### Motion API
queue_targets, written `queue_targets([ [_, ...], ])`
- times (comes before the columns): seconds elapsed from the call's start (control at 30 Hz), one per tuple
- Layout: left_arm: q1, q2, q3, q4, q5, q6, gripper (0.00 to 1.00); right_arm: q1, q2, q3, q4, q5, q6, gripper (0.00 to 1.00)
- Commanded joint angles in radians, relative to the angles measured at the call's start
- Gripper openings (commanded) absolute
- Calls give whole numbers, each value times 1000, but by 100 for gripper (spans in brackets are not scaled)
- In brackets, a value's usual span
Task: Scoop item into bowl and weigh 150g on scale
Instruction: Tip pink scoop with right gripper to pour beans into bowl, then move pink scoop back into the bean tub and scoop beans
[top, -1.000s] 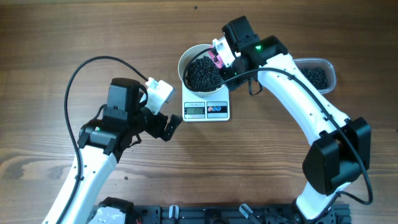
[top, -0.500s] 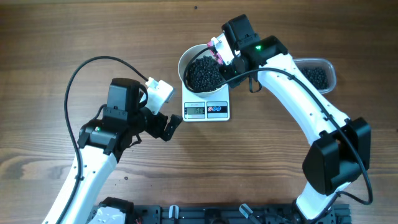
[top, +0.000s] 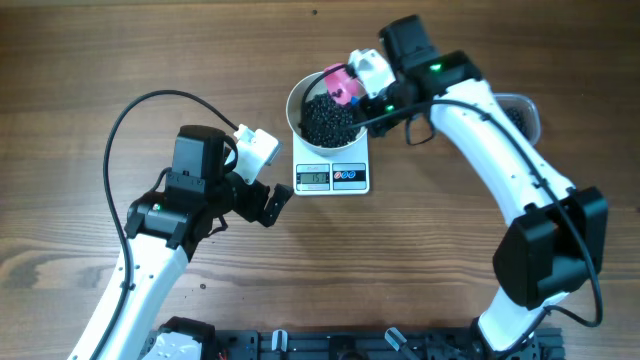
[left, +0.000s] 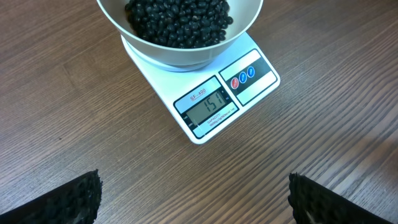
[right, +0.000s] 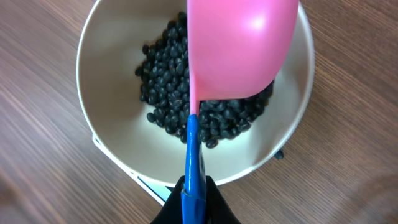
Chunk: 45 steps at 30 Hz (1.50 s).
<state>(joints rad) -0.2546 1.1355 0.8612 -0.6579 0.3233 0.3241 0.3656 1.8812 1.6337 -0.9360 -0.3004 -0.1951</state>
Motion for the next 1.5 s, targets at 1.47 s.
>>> queue_targets([
  [1.47, -3, 8, -10, 3, 16, 2, 100, -378, -209, -139, -299, 655, 146, 4],
])
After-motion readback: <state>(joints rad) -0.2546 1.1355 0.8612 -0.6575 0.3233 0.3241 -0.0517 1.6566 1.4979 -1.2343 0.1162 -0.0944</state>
